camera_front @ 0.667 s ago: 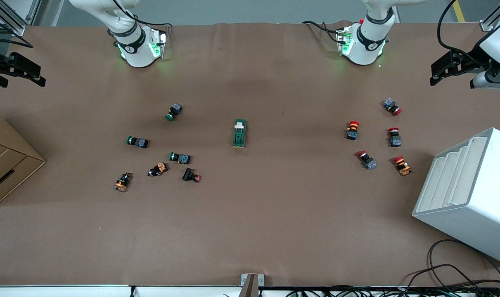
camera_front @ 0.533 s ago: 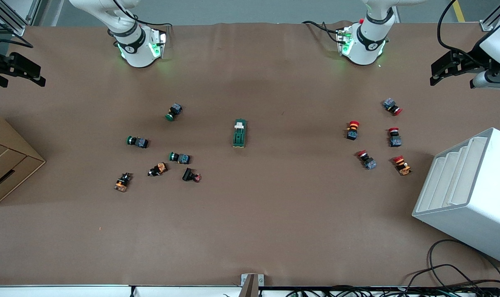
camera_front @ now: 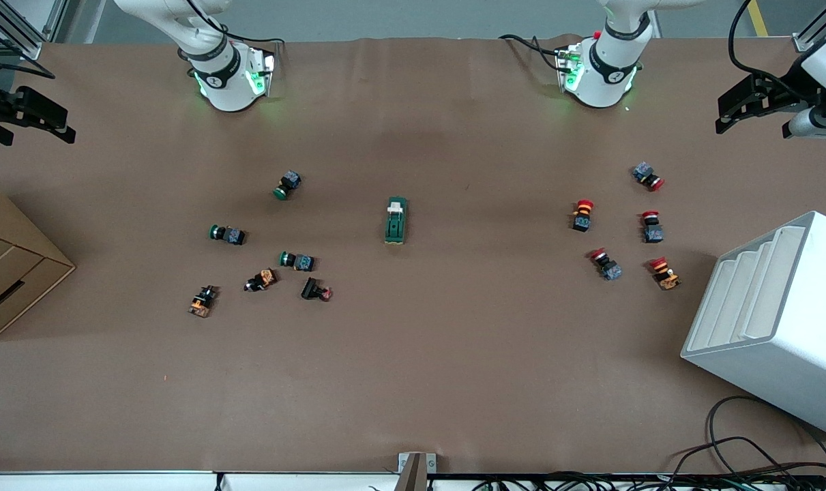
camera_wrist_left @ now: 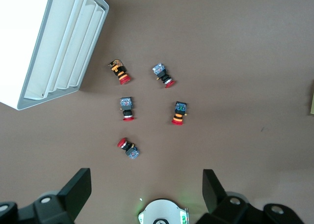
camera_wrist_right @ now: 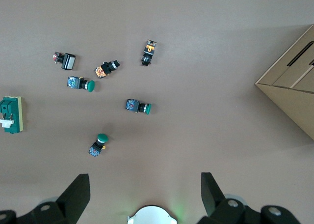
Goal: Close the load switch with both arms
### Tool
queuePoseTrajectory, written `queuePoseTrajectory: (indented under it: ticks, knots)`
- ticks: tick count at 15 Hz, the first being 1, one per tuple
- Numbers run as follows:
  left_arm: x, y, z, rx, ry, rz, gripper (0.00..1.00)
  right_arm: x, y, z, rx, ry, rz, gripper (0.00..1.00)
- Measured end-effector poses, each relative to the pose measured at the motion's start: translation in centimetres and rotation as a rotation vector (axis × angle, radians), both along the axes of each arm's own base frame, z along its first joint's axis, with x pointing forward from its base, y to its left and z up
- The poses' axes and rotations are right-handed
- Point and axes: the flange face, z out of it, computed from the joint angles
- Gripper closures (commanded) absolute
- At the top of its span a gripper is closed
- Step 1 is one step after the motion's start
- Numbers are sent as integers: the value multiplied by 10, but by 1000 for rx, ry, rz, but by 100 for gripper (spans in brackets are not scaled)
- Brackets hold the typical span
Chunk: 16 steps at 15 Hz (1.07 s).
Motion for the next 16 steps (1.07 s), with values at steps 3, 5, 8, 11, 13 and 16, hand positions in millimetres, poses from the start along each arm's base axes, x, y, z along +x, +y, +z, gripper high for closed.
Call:
queuePoseTrajectory:
  ticks: [3,5,8,11,13,16]
  knots:
    - [-3,-38,-3,4,2,-61,0,0,0,0,1,1,4,0]
    - [-6,-84,-5,-1,-25,-62,0,0,0,1,1,0,4,0]
    - [-16,-173,-20,-15,-69,23,0,0,-2,1,2,-1,0,0]
    - [-28,-238,-53,-37,-87,112,0,15,-3,-23,0,40,-3,0]
    - [-42,-276,-81,-39,-108,159,0,40,-4,-53,-3,57,-5,0]
    - [-76,-329,-123,-22,-174,186,0,72,-12,-106,-9,106,-19,0]
